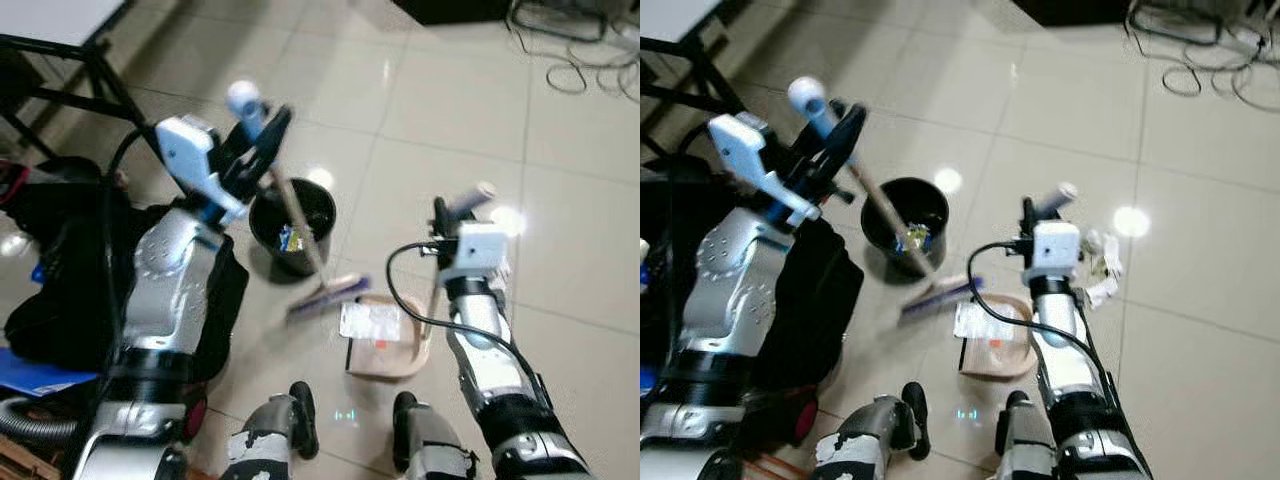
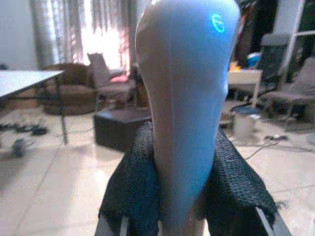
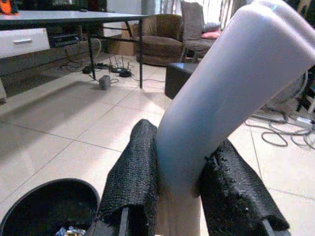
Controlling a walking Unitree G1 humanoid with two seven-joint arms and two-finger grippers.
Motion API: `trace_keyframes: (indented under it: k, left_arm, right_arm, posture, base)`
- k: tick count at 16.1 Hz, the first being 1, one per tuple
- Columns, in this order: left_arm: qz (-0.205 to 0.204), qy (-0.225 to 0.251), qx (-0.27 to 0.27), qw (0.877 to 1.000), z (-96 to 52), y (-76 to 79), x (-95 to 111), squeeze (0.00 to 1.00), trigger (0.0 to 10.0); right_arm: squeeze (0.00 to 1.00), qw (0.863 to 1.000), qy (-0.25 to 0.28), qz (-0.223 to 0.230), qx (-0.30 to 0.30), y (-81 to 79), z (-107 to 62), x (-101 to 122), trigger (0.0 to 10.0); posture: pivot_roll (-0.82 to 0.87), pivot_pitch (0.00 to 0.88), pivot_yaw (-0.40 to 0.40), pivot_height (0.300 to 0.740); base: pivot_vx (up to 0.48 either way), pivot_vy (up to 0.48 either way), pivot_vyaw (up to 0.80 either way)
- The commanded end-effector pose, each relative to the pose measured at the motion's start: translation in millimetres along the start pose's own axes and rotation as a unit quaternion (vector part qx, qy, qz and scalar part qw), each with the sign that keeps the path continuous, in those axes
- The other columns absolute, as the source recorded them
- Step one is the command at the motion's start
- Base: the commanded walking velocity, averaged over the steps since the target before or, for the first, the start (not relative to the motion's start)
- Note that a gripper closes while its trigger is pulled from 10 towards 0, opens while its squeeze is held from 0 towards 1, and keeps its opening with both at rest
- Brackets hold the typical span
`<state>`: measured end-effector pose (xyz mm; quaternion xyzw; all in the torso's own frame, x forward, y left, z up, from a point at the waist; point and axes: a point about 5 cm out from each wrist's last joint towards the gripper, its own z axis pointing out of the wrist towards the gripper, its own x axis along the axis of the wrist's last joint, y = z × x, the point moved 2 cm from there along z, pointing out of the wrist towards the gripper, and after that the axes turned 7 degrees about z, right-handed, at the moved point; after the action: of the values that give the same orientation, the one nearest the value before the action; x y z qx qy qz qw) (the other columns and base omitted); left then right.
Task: Sweep floor
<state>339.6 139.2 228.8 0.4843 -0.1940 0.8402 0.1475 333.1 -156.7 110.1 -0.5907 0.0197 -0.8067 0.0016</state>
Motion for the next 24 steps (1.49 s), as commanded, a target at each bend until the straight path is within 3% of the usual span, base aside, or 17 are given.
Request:
trace_keyframes:
  k: [1,5,8,11,15,17,18,19,24]
  left_arm:
    - [0.024,-0.02,0.02,0.999,-9.6,-10.3,-3.5,0.0,10.0]
    - [0.048,-0.064,0.028,0.996,-19.9,-22.4,-19.4,0.0,10.0]
    - [0.052,-0.148,0.103,0.982,-32.0,-44.7,-38.2,0.0,10.0]
    - [0.057,-0.178,0.132,0.973,-46.9,-42.5,-50.9,0.0,10.0]
    - [0.092,-0.221,0.157,0.958,-60.7,-43.5,-63.0,0.0,10.0]
    - [0.07,-0.21,0.16,0.962,-63.4,-35.6,-59.1,0.0,10.0]
    - [0.07,-0.21,0.16,0.962,-63.4,-35.6,-59.1,0.0,10.0]
    - [0.054,-0.202,0.142,0.968,-62.9,-19.1,-56.2,0.0,10.0]
    - [0.019,-0.19,0.112,0.975,-57.1,10.9,-53.0,0.0,10.0]
  right_arm:
    - [0.0,0.998,-0.006,0.021,-0.057,19.2,-4.6,0.1,10.0]
    - [0.0,0.991,0.004,0.062,-0.12,41.5,-12.9,5.9,10.0]
    - [0.0,0.99,0.036,0.059,-0.12,53.0,-20.2,34.9,10.0]
    - [0.0,0.993,0.056,0.035,-0.099,61.0,-24.9,67.0,10.0]
    - [0.0,0.989,0.06,0.049,-0.129,75.3,-35.9,100.0,10.0]
    - [0.0,0.985,0.074,0.07,-0.141,83.8,-35.5,126.7,10.0]
    - [0.0,0.985,0.074,0.07,-0.141,83.8,-35.5,126.7,10.0]
    - [0.0,0.981,0.095,0.099,-0.136,90.1,-27.3,157.9,10.0]
    - [0.0,0.986,0.097,0.09,-0.099,91.2,-2.0,189.7,10.0]
  posture:
    - [0.05,0.148,0.073,0.74]
    - [0.02,0.095,0.08,0.74]
    - [-0.04,0.052,0.075,0.74]
    - [-0.07,0.03,0.063,0.74]
    - [-0.09,0.014,0.076,0.74]
    - [-0.09,0.013,0.089,0.74]
    - [-0.09,0.013,0.089,0.74]
    - [-0.09,0.009,0.099,0.74]
    - [-0.09,0.0,0.085,0.74]
  base:
    - [0.0,0.0,0.0]
    - [0.0,0.0,0.0]
    - [0.0,0.0,0.0]
    - [0.0,0.0,0.0]
    - [0.0,0.0,0.0]
    - [0.0,0.0,0.0]
    - [0.0,0.0,0.0]
    - [0.0,0.0,0.0]
    - [0.0,0.0,0.0]
